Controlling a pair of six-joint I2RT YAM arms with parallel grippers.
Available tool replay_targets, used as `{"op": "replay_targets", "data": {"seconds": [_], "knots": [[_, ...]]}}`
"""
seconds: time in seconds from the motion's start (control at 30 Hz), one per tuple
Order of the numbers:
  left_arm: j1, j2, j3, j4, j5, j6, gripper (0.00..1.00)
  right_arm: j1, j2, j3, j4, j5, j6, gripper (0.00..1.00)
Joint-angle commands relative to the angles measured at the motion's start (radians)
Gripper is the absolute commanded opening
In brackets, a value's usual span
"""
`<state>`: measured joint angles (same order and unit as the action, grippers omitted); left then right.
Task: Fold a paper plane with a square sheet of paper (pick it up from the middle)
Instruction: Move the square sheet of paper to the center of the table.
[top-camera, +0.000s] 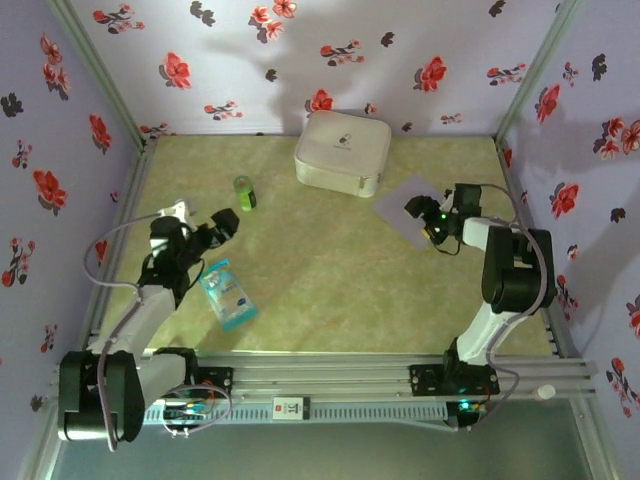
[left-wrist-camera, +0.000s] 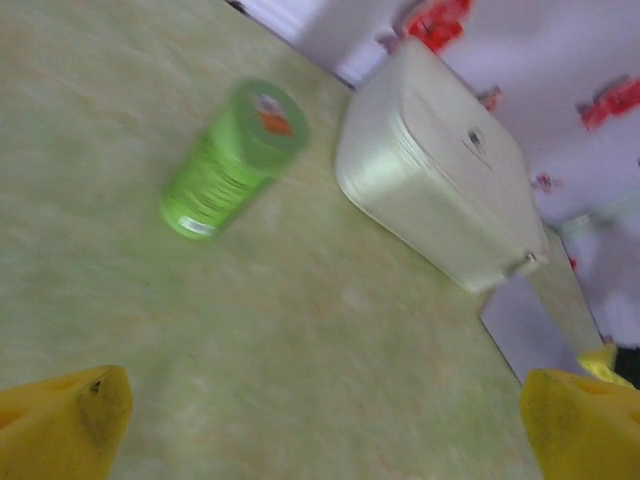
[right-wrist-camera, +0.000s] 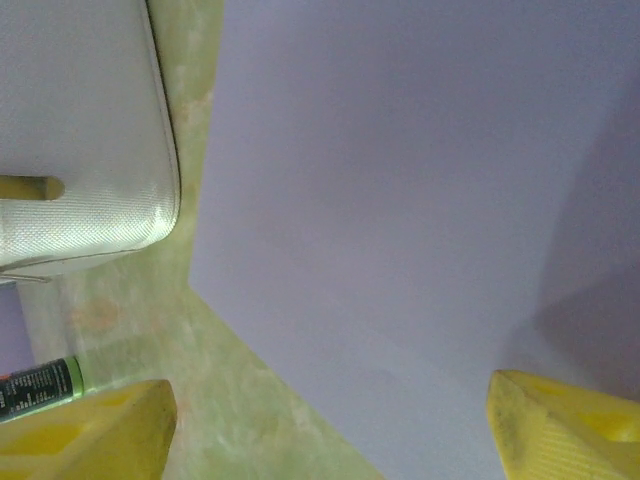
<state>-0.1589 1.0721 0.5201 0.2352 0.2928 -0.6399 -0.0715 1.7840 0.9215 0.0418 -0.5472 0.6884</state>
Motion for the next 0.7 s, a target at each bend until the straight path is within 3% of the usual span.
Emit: {"op": "replay_targets", "data": {"seconds": [0.0, 0.33, 0.67], "knots": [[-0.064, 0.018, 0.048, -0.110, -0.025, 0.053, 1.00, 0.012, 0.021, 0.056, -0.094, 0.020, -0.042, 0.81], [-0.153, 0.063, 0.089, -0.231, -0.181, 0.031, 1.00, 0.088, 0.041, 0.112, -0.497, 0.159, -0.310, 0.77], [-0.109, 0.012, 0.137, -0.357, -0.187, 0.053, 1.00, 0.223, -0.043, -0.018, -0.544, 0.117, -0.363, 0.75]]}}
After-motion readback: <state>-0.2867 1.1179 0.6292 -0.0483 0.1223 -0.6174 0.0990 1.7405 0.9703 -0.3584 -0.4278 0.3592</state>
